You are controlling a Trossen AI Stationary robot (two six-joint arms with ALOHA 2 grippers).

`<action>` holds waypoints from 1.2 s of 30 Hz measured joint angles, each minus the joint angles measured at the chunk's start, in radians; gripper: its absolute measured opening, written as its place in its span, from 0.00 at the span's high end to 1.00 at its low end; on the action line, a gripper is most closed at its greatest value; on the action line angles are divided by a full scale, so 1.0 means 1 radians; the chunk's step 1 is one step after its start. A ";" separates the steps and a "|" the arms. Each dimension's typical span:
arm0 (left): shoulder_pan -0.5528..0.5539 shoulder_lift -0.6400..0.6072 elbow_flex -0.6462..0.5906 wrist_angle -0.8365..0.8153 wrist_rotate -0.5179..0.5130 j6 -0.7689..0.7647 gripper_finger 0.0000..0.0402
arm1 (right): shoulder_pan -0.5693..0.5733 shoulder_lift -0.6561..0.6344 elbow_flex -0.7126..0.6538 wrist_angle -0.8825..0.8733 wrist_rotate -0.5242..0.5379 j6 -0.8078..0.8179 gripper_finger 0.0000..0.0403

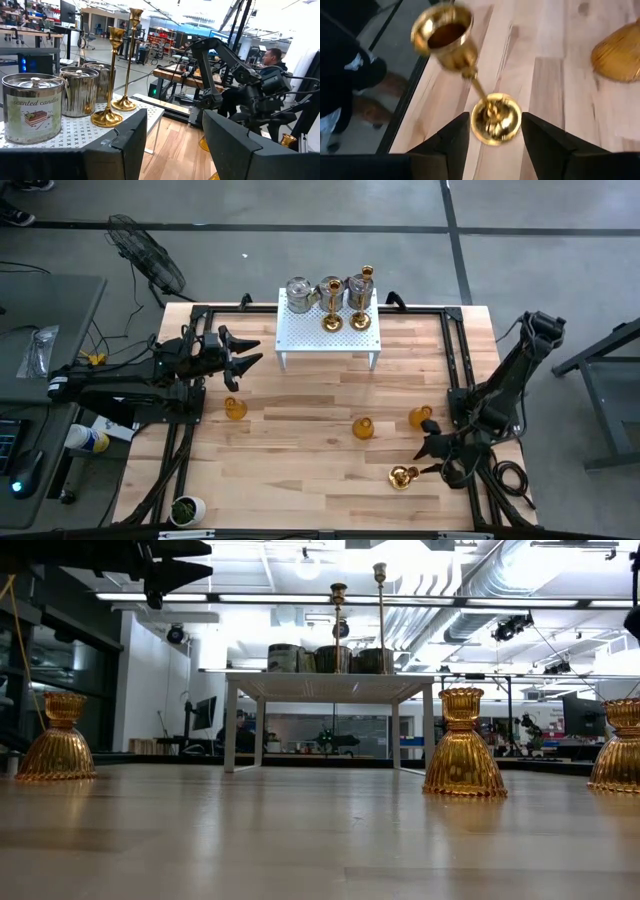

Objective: Pick & Place candle stick holders
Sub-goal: Put the gold candle stick holder aligned with the other gold candle stick holders on the shelf

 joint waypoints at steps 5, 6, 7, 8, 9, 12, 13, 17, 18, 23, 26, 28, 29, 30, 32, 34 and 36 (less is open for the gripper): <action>0.000 0.000 0.000 0.000 0.000 0.000 0.54 | 0.000 0.035 0.000 0.068 0.063 0.003 0.43; 0.000 0.000 0.000 0.000 0.000 0.000 0.54 | 0.000 0.043 0.000 0.078 0.069 0.004 0.40; 0.000 0.000 0.000 0.000 0.000 0.000 0.54 | 0.000 0.053 0.000 0.094 0.070 0.003 0.37; 0.000 0.000 0.000 0.000 0.000 0.000 0.54 | 0.000 0.063 0.000 0.113 0.065 0.003 0.34; 0.000 0.000 0.000 0.000 0.000 0.000 0.54 | 0.000 0.075 0.000 0.138 0.058 0.003 0.32; 0.000 0.000 0.000 0.000 0.000 0.000 0.54 | 0.000 0.112 0.000 0.224 0.033 -0.011 0.29; 0.000 0.000 0.000 0.000 0.000 0.000 0.54 | 0.000 0.125 0.000 0.253 0.032 -0.019 0.29; 0.000 0.000 0.000 0.000 0.000 0.000 0.54 | -0.009 0.170 0.000 0.370 0.067 -0.059 0.29; 0.000 0.000 0.000 0.000 0.000 0.000 0.54 | -0.016 0.180 0.000 0.396 0.071 -0.061 0.29; 0.000 0.000 0.000 0.000 0.000 0.000 0.54 | -0.037 0.213 0.001 0.444 0.078 -0.061 0.32; 0.000 0.000 0.000 0.000 0.000 0.000 0.54 | -0.040 0.226 0.001 0.443 0.077 -0.061 0.34; 0.000 0.000 0.000 0.000 0.000 0.000 0.54 | -0.041 0.230 0.000 0.443 0.078 -0.061 0.36; 0.000 0.000 0.000 0.000 0.000 0.000 0.54 | -0.041 0.230 0.001 0.443 0.079 -0.061 0.37; 0.000 0.000 0.000 0.000 0.000 0.000 0.54 | -0.040 0.230 0.001 0.443 0.079 -0.061 0.39; 0.000 0.000 0.000 0.000 0.000 0.000 0.54 | -0.040 0.230 0.001 0.446 0.079 -0.063 0.41; 0.000 0.000 0.000 0.000 0.000 0.000 0.54 | -0.040 0.230 0.000 0.459 0.079 -0.084 0.44; 0.000 0.000 0.000 0.000 0.000 0.000 0.54 | -0.040 0.230 0.000 0.467 0.081 -0.102 0.47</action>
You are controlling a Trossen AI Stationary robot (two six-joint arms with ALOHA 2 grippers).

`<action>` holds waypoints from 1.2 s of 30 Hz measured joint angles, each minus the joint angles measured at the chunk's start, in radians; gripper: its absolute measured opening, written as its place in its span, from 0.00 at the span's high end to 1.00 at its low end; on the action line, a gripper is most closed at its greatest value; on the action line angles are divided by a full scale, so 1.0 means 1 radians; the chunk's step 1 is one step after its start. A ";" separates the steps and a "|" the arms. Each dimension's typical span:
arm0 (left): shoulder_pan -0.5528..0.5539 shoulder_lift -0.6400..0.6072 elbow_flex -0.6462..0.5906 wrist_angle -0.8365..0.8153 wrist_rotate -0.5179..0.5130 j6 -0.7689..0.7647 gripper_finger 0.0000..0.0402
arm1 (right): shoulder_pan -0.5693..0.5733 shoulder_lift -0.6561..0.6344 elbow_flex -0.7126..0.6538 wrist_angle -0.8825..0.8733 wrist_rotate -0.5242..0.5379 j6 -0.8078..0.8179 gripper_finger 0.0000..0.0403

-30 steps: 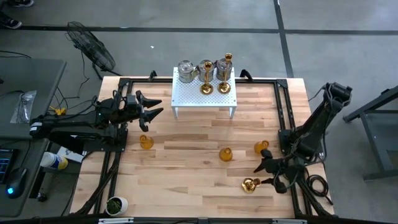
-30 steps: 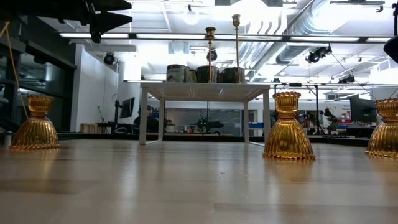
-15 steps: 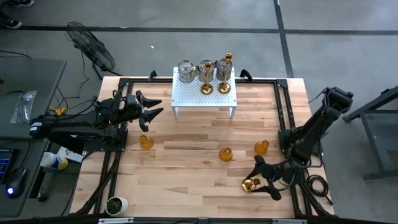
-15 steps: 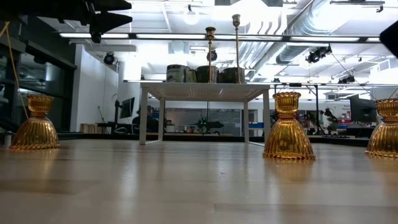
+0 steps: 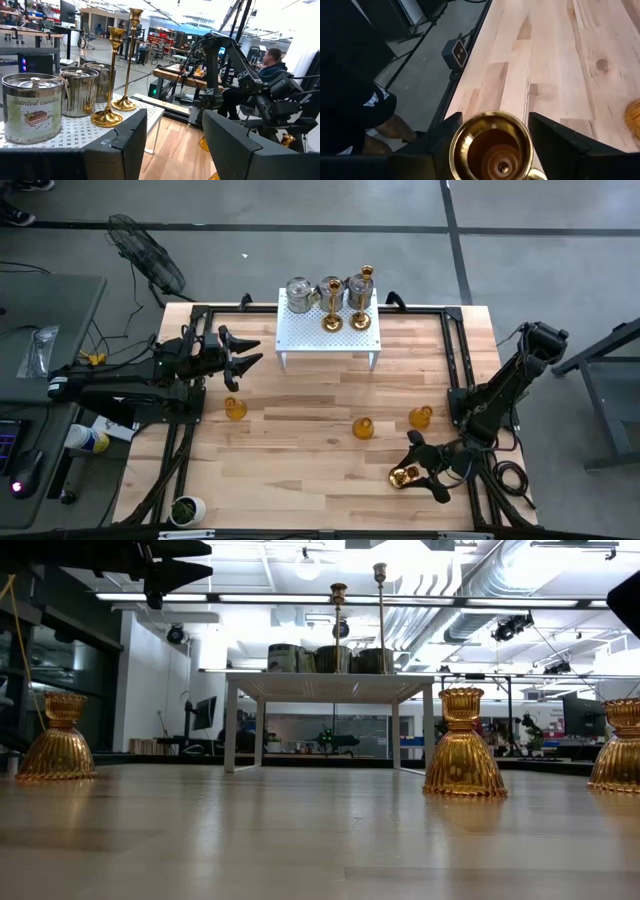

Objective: Pick & Place candle stick holders
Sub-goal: Put the gold candle stick holder aligned with the other gold candle stick holders on the shelf

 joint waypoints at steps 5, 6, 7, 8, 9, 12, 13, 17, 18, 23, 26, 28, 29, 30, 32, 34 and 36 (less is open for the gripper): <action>0.000 0.000 0.000 0.000 0.000 0.000 0.54 | 0.000 0.000 0.000 0.013 0.013 -0.015 0.55; 0.000 0.000 0.000 0.000 0.000 0.000 0.54 | 0.002 0.000 0.000 0.013 0.013 -0.015 0.56; 0.000 0.000 0.000 0.000 0.000 0.000 0.54 | 0.007 0.000 0.000 0.013 0.015 -0.015 0.58; 0.000 0.000 0.000 0.000 0.000 0.000 0.54 | 0.013 -0.001 0.000 0.013 0.016 -0.020 0.59; 0.000 0.000 0.000 0.000 0.000 0.000 0.54 | 0.019 -0.002 0.000 0.013 0.015 -0.032 0.61; 0.000 0.000 0.000 0.000 0.000 0.000 0.54 | 0.030 -0.005 0.000 0.012 0.015 -0.038 0.64; 0.000 0.000 0.000 0.000 0.000 0.000 0.54 | 0.033 -0.006 0.000 0.012 0.014 -0.038 0.66; 0.000 0.000 0.000 0.000 0.000 0.000 0.54 | 0.034 -0.015 0.000 0.011 0.011 -0.038 0.70; 0.000 0.000 0.000 0.000 0.000 0.000 0.54 | 0.034 -0.019 0.000 0.012 0.009 -0.038 0.71; 0.000 0.000 0.000 0.000 0.000 0.000 0.54 | 0.034 -0.040 0.000 0.008 0.010 -0.038 0.77; 0.000 0.000 0.000 0.000 0.000 0.000 0.54 | 0.032 -0.054 0.000 0.005 0.013 -0.041 0.78; 0.000 0.000 0.000 0.000 0.000 0.000 0.54 | 0.021 -0.065 0.000 0.006 0.015 -0.042 0.78; 0.000 0.000 0.000 0.000 0.000 0.000 0.54 | 0.013 -0.070 0.001 0.006 0.015 -0.046 0.78; 0.000 0.000 0.000 0.000 0.000 0.000 0.54 | 0.006 -0.073 0.003 0.004 0.016 -0.059 0.77; 0.000 0.000 0.000 0.000 0.000 0.000 0.54 | -0.010 -0.081 0.011 0.002 0.017 -0.089 0.76; 0.000 0.000 0.000 0.000 0.000 0.000 0.54 | -0.029 -0.091 0.026 0.003 0.017 -0.116 0.77; 0.000 0.000 0.000 0.000 0.000 0.000 0.54 | -0.049 -0.101 0.046 0.003 0.013 -0.141 0.78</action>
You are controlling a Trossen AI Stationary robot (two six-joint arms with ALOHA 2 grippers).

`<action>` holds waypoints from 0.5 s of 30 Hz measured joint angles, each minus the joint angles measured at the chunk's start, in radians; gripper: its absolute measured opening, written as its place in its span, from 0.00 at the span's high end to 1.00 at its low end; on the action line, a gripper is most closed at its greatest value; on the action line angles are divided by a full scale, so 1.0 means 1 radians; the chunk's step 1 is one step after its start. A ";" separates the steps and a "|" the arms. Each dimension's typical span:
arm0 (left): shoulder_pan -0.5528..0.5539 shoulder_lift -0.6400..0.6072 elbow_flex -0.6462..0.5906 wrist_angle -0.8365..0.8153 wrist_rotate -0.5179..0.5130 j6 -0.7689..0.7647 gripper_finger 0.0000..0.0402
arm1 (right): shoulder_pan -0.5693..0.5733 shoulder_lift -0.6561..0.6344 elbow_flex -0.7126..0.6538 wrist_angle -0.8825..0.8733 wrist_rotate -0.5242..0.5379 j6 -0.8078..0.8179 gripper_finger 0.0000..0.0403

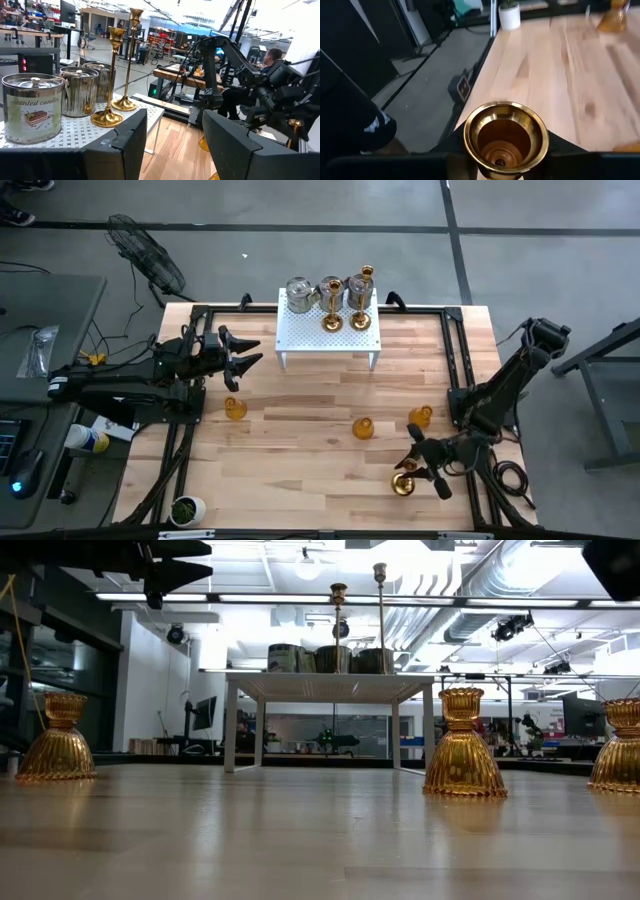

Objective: Pick & Place candle stick holders
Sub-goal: Put the gold candle stick holder aligned with the other gold candle stick holders on the shelf

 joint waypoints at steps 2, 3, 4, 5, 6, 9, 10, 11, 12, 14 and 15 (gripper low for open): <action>0.000 0.000 0.000 0.000 0.000 0.000 0.54 | -0.027 -0.007 0.027 -0.006 -0.004 -0.025 0.78; 0.000 0.000 0.000 0.000 0.000 0.000 0.54 | -0.043 -0.012 0.045 -0.019 -0.004 -0.036 0.78; 0.000 0.000 0.000 0.000 0.000 0.000 0.54 | -0.058 -0.016 0.063 -0.040 -0.004 -0.049 0.78; 0.000 0.000 0.000 0.000 0.000 0.000 0.54 | -0.074 -0.022 0.082 -0.067 -0.004 -0.060 0.77; 0.000 0.000 0.000 0.000 0.000 0.000 0.54 | -0.090 -0.028 0.102 -0.094 -0.005 -0.073 0.77; 0.000 0.000 0.000 0.000 0.000 0.000 0.54 | -0.145 -0.042 0.173 -0.181 -0.020 -0.108 0.76; 0.000 0.000 0.000 0.000 0.000 0.000 0.54 | -0.164 -0.045 0.197 -0.206 -0.034 -0.122 0.76; 0.000 0.000 0.000 0.000 0.000 0.000 0.54 | -0.185 -0.046 0.221 -0.233 -0.050 -0.136 0.77; 0.000 0.000 0.000 0.000 0.000 0.000 0.54 | -0.207 -0.046 0.245 -0.255 -0.067 -0.147 0.78; 0.000 0.000 0.000 0.000 0.000 0.000 0.54 | -0.251 -0.046 0.289 -0.288 -0.102 -0.160 0.79; 0.000 0.000 0.000 0.000 0.000 0.000 0.54 | -0.272 -0.046 0.311 -0.307 -0.118 -0.161 0.79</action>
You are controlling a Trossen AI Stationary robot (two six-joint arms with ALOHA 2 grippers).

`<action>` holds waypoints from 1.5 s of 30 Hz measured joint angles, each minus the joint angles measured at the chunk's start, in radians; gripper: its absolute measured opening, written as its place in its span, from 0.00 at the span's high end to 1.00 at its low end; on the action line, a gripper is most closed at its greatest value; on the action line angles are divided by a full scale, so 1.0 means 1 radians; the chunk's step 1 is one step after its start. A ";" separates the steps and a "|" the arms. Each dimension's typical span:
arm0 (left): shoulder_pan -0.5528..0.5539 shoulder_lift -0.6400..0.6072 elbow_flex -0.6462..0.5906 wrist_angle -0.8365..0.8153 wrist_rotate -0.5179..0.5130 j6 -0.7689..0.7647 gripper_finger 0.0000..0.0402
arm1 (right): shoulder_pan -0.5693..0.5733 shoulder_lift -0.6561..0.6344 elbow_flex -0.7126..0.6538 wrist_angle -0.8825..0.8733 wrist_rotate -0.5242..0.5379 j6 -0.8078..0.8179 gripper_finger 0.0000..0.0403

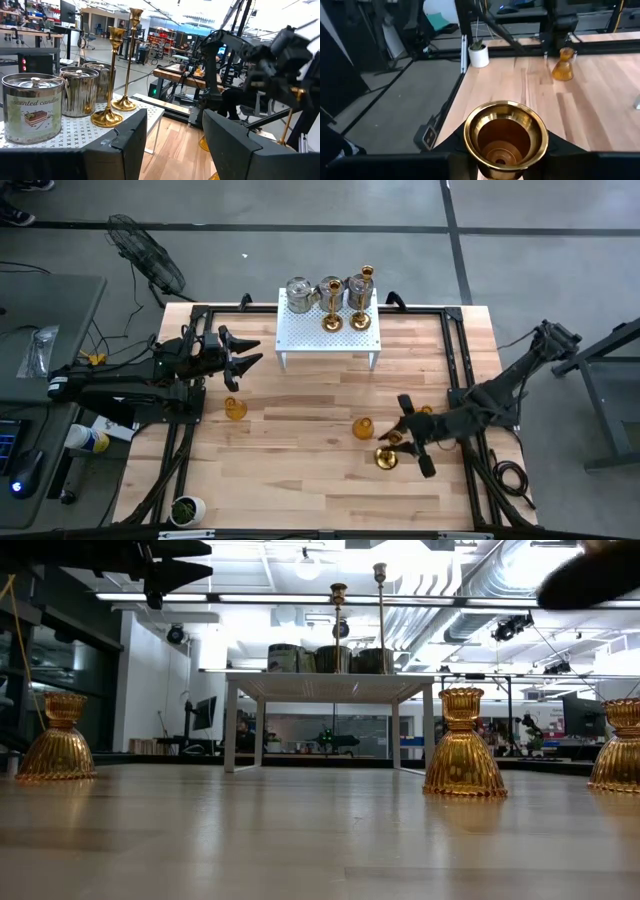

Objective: Pick & Place candle stick holders
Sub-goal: Put the gold candle stick holder aligned with the other gold candle stick holders on the shelf

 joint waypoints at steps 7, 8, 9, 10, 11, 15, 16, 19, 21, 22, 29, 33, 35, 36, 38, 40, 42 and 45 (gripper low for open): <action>0.000 0.000 0.000 0.000 0.000 0.000 0.54 | -0.136 0.001 0.120 -0.130 -0.033 -0.021 0.75; 0.000 0.000 0.000 0.000 0.000 0.000 0.54 | -0.155 0.004 0.137 -0.147 -0.039 -0.024 0.76; 0.000 0.000 0.000 0.000 0.000 0.000 0.54 | -0.174 0.010 0.156 -0.164 -0.042 -0.021 0.77; 0.000 0.000 0.000 0.000 0.000 0.000 0.54 | -0.194 0.019 0.173 -0.175 -0.043 -0.020 0.78; 0.000 0.000 0.000 0.000 0.000 0.000 0.54 | -0.211 0.028 0.191 -0.184 -0.044 -0.019 0.79; 0.000 0.000 0.000 0.000 0.000 0.000 0.54 | -0.268 0.074 0.251 -0.210 -0.043 -0.025 0.78; 0.000 0.000 0.000 0.000 0.000 0.000 0.54 | -0.280 0.081 0.259 -0.209 -0.041 -0.025 0.77; 0.000 0.000 0.000 0.000 0.000 0.000 0.54 | -0.309 0.103 0.279 -0.208 -0.039 -0.018 0.74; 0.000 0.000 0.000 0.000 0.000 0.000 0.54 | -0.321 0.117 0.286 -0.208 -0.037 -0.020 0.75; 0.000 0.000 0.000 0.000 0.000 0.000 0.54 | -0.328 0.122 0.288 -0.207 -0.038 -0.023 0.76; 0.000 0.000 0.000 0.000 0.000 0.000 0.54 | -0.367 0.127 0.290 -0.178 -0.028 -0.023 0.77; 0.000 0.000 0.000 0.000 0.000 0.000 0.54 | -0.382 0.127 0.290 -0.175 -0.011 -0.023 0.72; 0.000 0.000 0.000 0.000 0.000 0.000 0.54 | -0.389 0.127 0.290 -0.174 -0.011 -0.018 0.73; 0.000 0.000 0.000 0.000 0.000 0.000 0.54 | -0.393 0.127 0.290 -0.174 -0.011 -0.015 0.74; 0.000 0.000 0.000 0.000 0.000 0.000 0.54 | -0.394 0.127 0.290 -0.171 -0.012 -0.015 0.77; 0.000 0.000 0.000 0.000 0.000 0.000 0.54 | -0.394 0.127 0.290 -0.168 -0.012 -0.015 0.78; 0.000 0.000 0.000 0.000 0.000 0.000 0.54 | -0.394 0.127 0.290 -0.169 -0.011 -0.016 0.78; 0.000 0.000 0.000 0.000 0.000 0.000 0.54 | -0.394 0.127 0.290 -0.169 -0.011 -0.015 0.75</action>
